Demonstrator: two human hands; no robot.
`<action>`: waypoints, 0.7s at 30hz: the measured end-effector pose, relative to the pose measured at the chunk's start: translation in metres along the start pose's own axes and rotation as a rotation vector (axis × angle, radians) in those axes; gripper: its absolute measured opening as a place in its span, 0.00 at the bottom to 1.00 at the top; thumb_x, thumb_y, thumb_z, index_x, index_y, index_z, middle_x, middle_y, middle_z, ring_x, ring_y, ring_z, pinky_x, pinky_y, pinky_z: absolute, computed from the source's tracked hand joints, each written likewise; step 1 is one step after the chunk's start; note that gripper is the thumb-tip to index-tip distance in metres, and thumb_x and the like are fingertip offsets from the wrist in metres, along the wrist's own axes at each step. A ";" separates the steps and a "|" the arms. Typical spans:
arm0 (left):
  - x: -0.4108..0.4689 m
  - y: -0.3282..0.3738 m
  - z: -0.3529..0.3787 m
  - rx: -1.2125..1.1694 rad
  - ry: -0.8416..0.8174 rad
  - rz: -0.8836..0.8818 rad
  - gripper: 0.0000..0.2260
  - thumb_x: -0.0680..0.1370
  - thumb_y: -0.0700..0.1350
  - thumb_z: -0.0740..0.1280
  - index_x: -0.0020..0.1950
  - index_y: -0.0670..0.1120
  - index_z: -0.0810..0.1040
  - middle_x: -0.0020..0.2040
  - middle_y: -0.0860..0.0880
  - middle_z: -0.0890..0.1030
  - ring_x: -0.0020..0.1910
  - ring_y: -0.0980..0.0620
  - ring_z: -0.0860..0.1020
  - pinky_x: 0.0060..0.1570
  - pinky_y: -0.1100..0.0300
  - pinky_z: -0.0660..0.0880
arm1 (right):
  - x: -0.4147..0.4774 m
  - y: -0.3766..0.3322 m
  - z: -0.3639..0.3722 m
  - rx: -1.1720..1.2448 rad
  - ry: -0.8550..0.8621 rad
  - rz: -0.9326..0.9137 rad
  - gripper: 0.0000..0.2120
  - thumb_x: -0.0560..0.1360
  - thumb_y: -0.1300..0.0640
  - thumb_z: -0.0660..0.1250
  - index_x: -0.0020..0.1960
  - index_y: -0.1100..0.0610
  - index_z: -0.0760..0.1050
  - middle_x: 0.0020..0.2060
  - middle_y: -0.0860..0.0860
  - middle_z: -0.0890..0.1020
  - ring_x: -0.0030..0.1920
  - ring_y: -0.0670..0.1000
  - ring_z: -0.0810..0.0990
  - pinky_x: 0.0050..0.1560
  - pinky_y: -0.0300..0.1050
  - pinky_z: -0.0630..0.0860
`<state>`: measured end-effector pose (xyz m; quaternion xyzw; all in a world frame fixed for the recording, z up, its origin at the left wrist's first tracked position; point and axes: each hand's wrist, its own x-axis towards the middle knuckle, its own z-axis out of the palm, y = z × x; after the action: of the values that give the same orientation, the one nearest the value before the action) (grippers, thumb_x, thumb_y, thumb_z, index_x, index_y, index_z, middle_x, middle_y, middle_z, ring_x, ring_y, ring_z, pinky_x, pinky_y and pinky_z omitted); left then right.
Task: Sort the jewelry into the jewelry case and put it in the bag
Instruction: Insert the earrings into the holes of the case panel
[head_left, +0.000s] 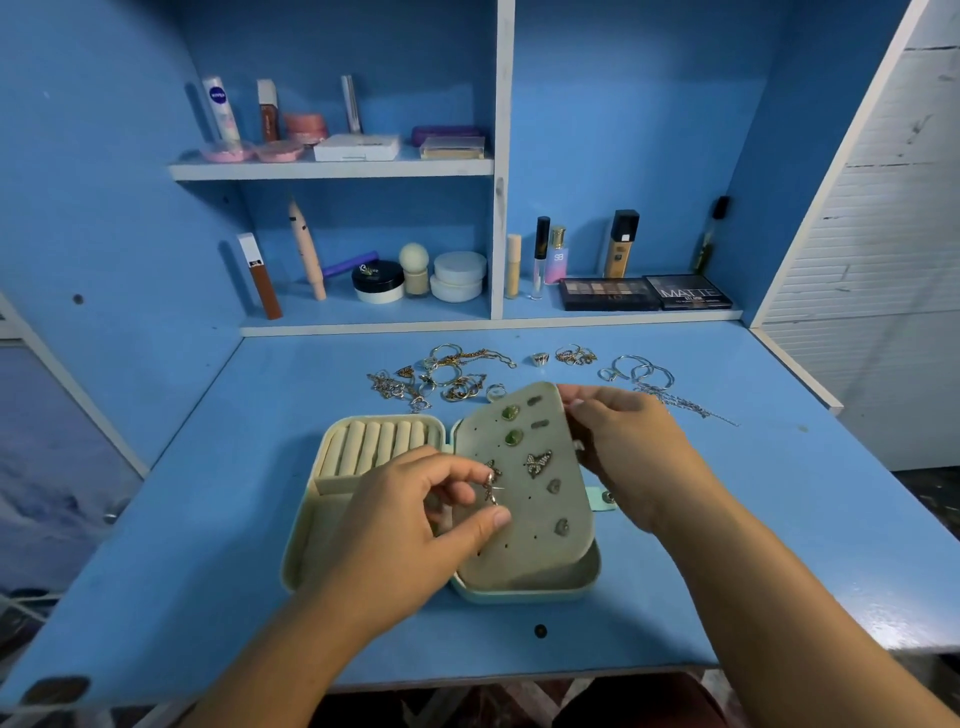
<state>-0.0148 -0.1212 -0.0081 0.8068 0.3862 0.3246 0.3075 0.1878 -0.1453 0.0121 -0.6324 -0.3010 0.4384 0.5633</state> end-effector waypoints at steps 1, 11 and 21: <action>0.000 0.000 0.000 -0.004 0.007 0.001 0.10 0.69 0.51 0.77 0.48 0.58 0.82 0.43 0.58 0.79 0.41 0.54 0.78 0.40 0.65 0.76 | -0.005 0.003 -0.003 -0.031 -0.037 0.003 0.13 0.80 0.64 0.56 0.52 0.60 0.80 0.44 0.59 0.84 0.40 0.52 0.80 0.49 0.49 0.79; 0.002 0.012 -0.001 0.034 -0.059 0.067 0.10 0.70 0.51 0.76 0.50 0.57 0.82 0.40 0.59 0.78 0.45 0.58 0.78 0.42 0.67 0.76 | -0.039 0.014 -0.016 0.074 -0.232 0.042 0.13 0.81 0.58 0.57 0.57 0.57 0.79 0.47 0.61 0.81 0.43 0.56 0.78 0.50 0.54 0.76; 0.014 0.024 -0.002 0.201 -0.203 0.091 0.11 0.71 0.52 0.74 0.54 0.57 0.82 0.42 0.60 0.77 0.47 0.64 0.74 0.44 0.72 0.70 | -0.041 0.020 -0.016 -0.003 -0.233 -0.010 0.12 0.82 0.59 0.56 0.59 0.54 0.77 0.48 0.58 0.84 0.39 0.51 0.80 0.58 0.60 0.74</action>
<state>0.0009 -0.1214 0.0148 0.8788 0.3468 0.2146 0.2477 0.1816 -0.1918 0.0016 -0.5764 -0.3685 0.5056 0.5257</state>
